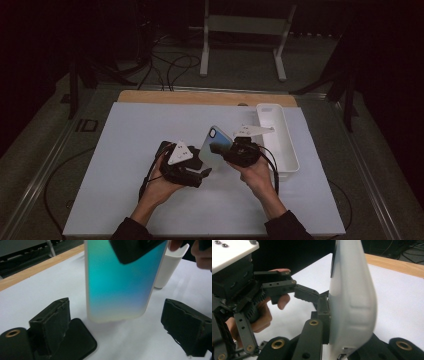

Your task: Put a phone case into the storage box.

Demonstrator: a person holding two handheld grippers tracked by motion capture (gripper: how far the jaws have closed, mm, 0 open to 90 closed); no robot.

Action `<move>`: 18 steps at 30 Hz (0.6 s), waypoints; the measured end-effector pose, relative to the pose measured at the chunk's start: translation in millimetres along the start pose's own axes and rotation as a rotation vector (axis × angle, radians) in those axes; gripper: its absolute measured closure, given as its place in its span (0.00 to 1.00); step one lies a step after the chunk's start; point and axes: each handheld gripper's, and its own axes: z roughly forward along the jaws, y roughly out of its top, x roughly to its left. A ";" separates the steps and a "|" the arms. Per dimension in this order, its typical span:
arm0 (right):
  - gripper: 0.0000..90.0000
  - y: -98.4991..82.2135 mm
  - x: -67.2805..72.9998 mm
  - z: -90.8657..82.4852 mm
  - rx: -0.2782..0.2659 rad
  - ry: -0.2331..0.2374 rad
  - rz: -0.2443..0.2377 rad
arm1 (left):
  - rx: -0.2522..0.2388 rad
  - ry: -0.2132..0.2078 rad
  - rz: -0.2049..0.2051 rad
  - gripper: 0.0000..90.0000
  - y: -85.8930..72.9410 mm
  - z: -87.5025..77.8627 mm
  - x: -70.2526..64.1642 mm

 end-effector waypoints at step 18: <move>0.97 4.9 1.6 -6.3 -0.001 -0.002 -0.050 | -0.015 -0.035 -0.071 0.00 -20.0 -25.5 16.7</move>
